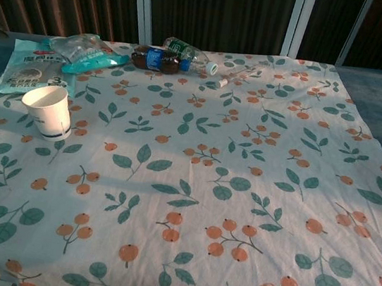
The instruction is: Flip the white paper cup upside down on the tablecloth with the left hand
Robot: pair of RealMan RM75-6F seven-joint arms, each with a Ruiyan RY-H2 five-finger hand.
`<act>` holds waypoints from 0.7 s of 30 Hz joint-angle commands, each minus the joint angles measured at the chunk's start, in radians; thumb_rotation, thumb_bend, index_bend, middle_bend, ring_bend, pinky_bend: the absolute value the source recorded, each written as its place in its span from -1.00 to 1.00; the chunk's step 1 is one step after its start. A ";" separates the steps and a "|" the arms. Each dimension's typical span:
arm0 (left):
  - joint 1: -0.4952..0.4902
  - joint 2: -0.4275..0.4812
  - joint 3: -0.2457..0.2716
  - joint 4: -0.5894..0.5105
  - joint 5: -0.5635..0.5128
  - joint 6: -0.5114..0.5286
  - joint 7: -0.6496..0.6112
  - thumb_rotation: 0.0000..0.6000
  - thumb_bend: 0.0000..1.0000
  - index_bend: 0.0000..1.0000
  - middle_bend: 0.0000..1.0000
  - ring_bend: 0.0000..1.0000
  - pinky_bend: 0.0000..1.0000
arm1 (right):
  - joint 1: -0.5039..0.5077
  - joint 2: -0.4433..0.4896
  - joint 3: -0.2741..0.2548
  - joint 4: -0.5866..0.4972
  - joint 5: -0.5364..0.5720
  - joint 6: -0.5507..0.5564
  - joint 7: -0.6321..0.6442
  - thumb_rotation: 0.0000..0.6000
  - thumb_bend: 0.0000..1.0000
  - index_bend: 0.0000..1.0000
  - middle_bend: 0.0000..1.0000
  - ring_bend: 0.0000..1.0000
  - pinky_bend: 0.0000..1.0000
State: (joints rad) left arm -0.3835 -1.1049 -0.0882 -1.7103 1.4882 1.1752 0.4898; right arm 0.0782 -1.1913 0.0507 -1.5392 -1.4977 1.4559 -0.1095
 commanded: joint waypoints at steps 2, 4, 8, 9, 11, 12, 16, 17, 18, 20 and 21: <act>-0.261 -0.014 -0.096 -0.170 -0.428 -0.278 0.464 1.00 -0.42 -1.00 -1.00 -1.00 -1.00 | -0.006 -0.009 -0.004 0.014 -0.004 0.009 0.017 0.73 -1.00 -1.00 -1.00 -1.00 -1.00; -0.318 -0.047 -0.088 -0.162 -0.545 -0.286 0.563 1.00 -0.42 -1.00 -1.00 -1.00 -1.00 | -0.010 -0.010 -0.003 0.027 0.000 0.015 0.022 0.73 -1.00 -1.00 -1.00 -1.00 -1.00; -0.411 -0.136 -0.070 -0.112 -0.724 -0.272 0.652 1.00 -0.42 -1.00 -1.00 -1.00 -1.00 | -0.022 -0.010 -0.001 0.052 0.023 0.015 0.040 0.73 -1.00 -1.00 -1.00 -1.00 -1.00; -0.426 -0.149 -0.064 -0.103 -0.758 -0.270 0.659 1.00 -0.42 -1.00 -1.00 -1.00 -1.00 | -0.024 -0.011 0.000 0.057 0.027 0.015 0.043 0.73 -1.00 -1.00 -1.00 -1.00 -1.00; -0.460 -0.175 -0.042 -0.074 -0.811 -0.260 0.690 1.00 -0.42 -1.00 -1.00 -1.00 -1.00 | -0.027 -0.012 0.001 0.065 0.033 0.015 0.048 0.73 -1.00 -1.00 -1.00 -1.00 -1.00; -0.472 -0.184 -0.031 -0.064 -0.833 -0.256 0.702 1.00 -0.42 -1.00 -1.00 -1.00 -1.00 | -0.028 -0.013 0.000 0.068 0.034 0.016 0.050 0.73 -1.00 -1.00 -1.00 -1.00 -1.00; -0.517 -0.211 0.001 -0.039 -0.921 -0.253 0.717 1.00 -0.42 -1.00 -1.00 -1.00 -1.00 | -0.029 -0.021 0.001 0.080 0.040 0.011 0.055 0.74 -1.00 -1.00 -1.00 -1.00 -1.00; -0.528 -0.219 0.006 -0.033 -0.936 -0.250 0.714 1.00 -0.42 -1.00 -1.00 -1.00 -1.00 | -0.028 -0.024 0.001 0.083 0.042 0.007 0.055 0.74 -1.00 -1.00 -1.00 -1.00 -1.00; -0.536 -0.223 0.008 -0.028 -0.942 -0.248 0.709 1.00 -0.42 -1.00 -1.00 -1.00 -1.00 | -0.026 -0.026 0.002 0.085 0.042 0.003 0.054 0.74 -1.00 -1.00 -1.00 -1.00 -1.00; -0.551 -0.233 0.018 -0.016 -0.942 -0.237 0.705 1.00 -0.42 -1.00 -1.00 -1.00 -1.00 | -0.023 -0.031 0.002 0.089 0.043 -0.003 0.052 0.73 -1.00 -1.00 -1.00 -1.00 -1.00; -0.553 -0.234 0.019 -0.015 -0.942 -0.235 0.705 1.00 -0.42 -1.00 -1.00 -1.00 -1.00 | -0.022 -0.032 0.002 0.089 0.042 -0.003 0.052 0.74 -1.00 -1.00 -1.00 -1.00 -1.00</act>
State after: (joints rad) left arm -0.9298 -1.3329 -0.0750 -1.7309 0.5489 0.9347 1.1931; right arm 0.0556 -1.2226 0.0527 -1.4501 -1.4553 1.4532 -0.0577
